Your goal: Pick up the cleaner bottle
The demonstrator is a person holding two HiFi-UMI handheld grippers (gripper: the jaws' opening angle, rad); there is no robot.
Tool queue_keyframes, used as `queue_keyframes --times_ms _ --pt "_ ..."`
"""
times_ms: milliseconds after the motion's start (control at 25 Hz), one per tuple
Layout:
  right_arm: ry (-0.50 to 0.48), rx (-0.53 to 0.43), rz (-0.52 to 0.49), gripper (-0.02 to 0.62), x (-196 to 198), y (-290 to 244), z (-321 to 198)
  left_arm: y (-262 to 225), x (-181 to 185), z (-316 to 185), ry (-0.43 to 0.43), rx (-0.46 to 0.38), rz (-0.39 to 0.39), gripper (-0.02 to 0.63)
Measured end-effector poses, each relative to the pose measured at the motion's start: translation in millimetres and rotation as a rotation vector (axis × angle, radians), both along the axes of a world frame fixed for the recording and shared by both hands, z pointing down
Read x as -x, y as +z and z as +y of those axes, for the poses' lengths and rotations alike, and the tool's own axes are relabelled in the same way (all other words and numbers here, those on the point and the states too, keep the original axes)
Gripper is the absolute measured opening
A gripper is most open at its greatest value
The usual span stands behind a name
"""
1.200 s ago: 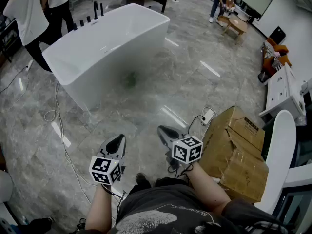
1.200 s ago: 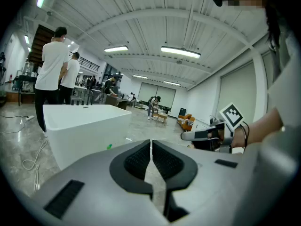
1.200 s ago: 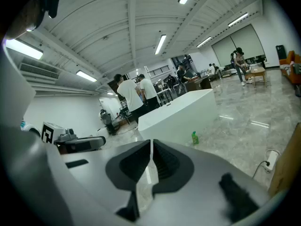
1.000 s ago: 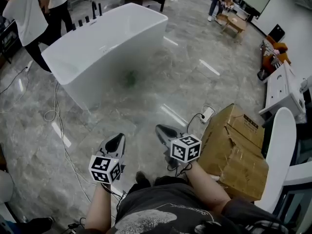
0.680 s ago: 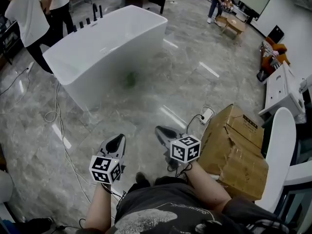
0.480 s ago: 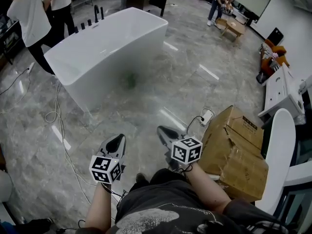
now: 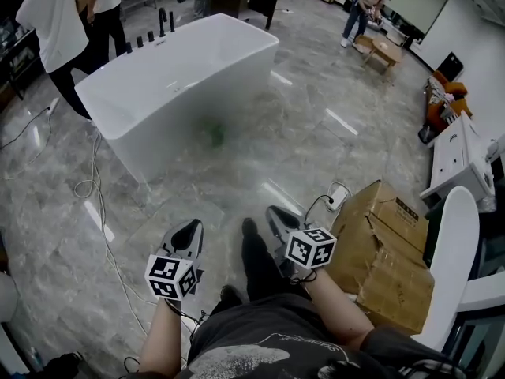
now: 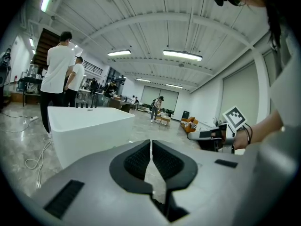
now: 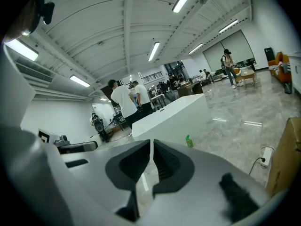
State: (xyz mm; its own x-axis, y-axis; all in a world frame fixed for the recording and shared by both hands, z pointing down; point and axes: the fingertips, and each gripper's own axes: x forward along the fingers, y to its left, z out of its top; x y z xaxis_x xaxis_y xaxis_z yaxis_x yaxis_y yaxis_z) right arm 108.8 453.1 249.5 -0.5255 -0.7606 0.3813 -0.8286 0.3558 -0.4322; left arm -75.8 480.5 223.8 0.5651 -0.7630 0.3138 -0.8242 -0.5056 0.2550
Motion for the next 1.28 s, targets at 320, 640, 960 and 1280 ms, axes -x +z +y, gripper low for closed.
queue_keyframes --times_ms 320,640,960,1280 --pt "-0.021 0.015 -0.008 0.035 -4.0 20.9 -71.9 12.3 9.1 -51.9 -0.056 0.027 -0.026 0.025" --pt "-0.036 0.049 -0.03 0.035 -26.3 27.9 -170.0 11.0 -13.3 -141.2 -0.064 0.052 -0.052 0.025" --pt "-0.079 0.07 -0.025 0.035 -56.8 34.9 -250.4 16.2 -45.0 -223.2 -0.088 0.085 -0.064 0.025" --pt "-0.159 0.056 -0.041 0.037 -70.5 39.1 -327.2 8.8 -69.0 -299.0 -0.126 0.077 -0.079 0.025"
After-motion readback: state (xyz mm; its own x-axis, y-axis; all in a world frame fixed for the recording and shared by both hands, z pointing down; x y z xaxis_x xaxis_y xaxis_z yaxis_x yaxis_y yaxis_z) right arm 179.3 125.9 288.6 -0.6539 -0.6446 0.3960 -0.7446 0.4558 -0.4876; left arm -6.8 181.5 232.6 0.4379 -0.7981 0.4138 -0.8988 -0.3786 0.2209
